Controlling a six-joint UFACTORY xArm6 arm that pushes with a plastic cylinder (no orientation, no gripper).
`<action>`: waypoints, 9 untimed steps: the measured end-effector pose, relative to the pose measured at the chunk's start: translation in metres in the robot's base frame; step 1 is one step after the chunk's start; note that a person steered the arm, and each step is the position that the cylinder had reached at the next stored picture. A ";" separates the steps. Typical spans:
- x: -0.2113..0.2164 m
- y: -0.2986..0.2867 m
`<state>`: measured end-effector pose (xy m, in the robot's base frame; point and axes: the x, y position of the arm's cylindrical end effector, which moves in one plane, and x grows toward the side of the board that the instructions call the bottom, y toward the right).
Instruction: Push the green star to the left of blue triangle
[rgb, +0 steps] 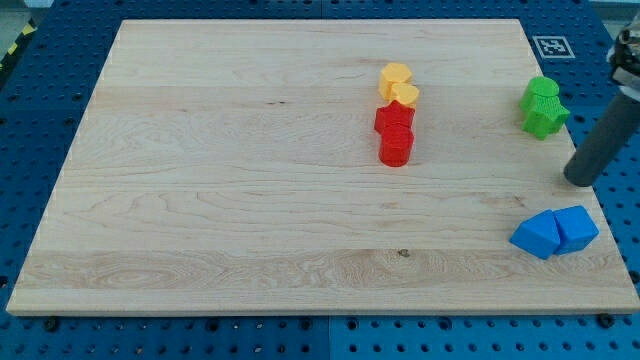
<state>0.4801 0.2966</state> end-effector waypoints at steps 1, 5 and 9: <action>-0.001 0.025; -0.115 0.014; -0.077 -0.021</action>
<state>0.4027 0.2759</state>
